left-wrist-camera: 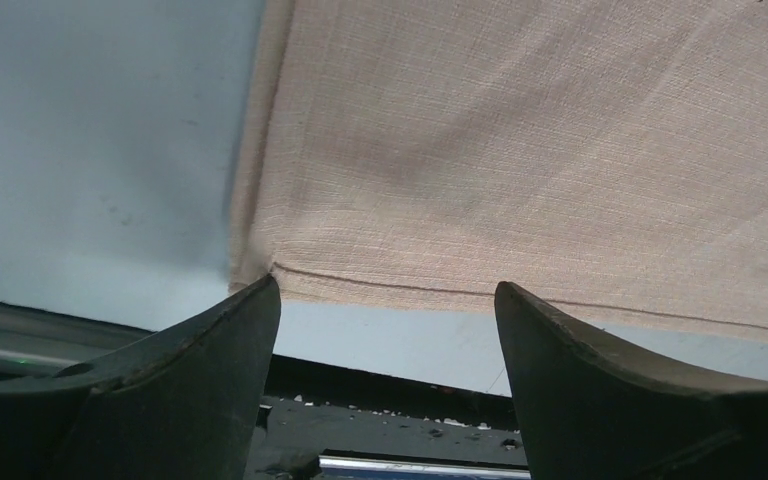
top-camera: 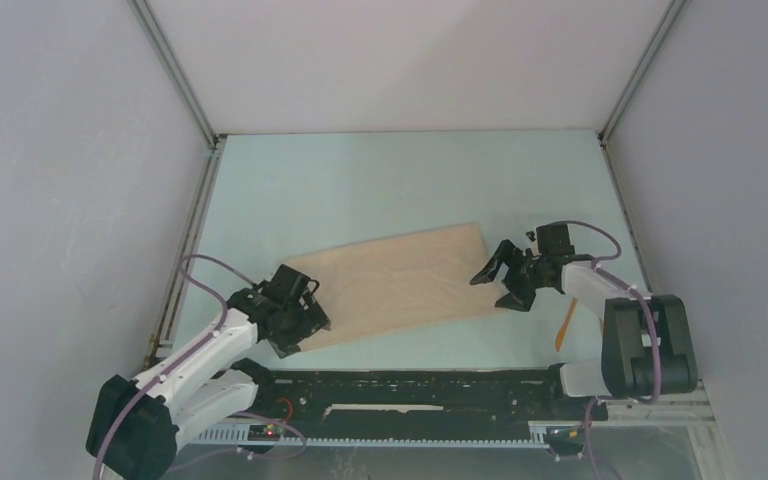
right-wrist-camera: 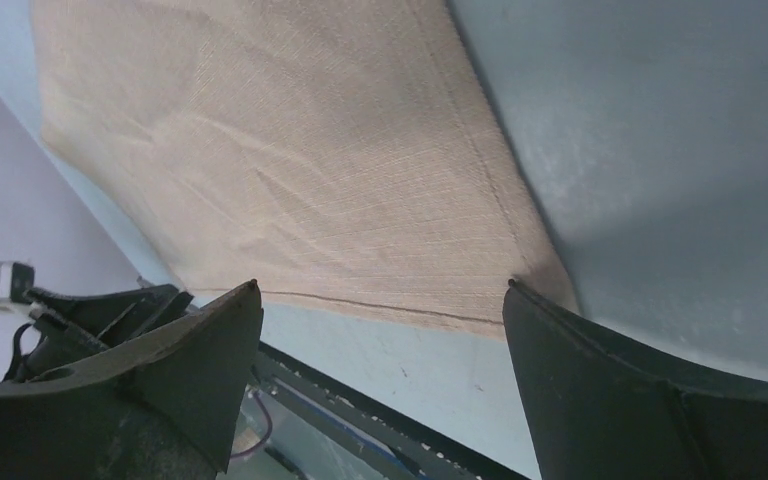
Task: Fold the napkin into a case and place the utensils inside
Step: Smooth out the rectangle-folded napkin at the center of the board, then pick up the rectangle-folded napkin from the center of the board.
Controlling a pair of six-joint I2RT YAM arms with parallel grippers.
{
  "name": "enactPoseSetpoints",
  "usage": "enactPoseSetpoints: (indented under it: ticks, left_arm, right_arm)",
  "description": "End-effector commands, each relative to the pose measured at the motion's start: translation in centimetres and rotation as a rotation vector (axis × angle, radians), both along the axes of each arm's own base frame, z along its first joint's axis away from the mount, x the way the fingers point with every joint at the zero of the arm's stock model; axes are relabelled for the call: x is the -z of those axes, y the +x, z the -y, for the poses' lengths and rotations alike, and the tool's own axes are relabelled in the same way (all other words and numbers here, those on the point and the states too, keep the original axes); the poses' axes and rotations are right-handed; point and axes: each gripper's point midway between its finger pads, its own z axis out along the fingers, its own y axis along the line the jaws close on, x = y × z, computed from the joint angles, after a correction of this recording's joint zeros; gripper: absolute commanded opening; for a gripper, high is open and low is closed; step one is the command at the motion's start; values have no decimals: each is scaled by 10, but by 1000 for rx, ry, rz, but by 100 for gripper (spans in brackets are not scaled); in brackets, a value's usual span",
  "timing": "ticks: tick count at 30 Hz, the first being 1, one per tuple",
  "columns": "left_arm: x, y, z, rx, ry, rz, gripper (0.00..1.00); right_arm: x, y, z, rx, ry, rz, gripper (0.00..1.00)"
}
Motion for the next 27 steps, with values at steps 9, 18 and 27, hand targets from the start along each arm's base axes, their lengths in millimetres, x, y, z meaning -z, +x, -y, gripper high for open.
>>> enactPoseSetpoints:
  ticks: [9, 18, 27]
  left_arm:
    - [-80, 51, -3, 183, 97, 253, 88]
    - [-146, 82, 33, 437, 6, 445, 88]
    - [-138, 67, 40, 493, -62, 451, 88]
  right_arm:
    - [-28, 17, 35, -117, -384, 94, 97]
    - [-15, 56, 32, -329, -585, -43, 83]
    - [10, 73, 24, -418, -628, -101, 85]
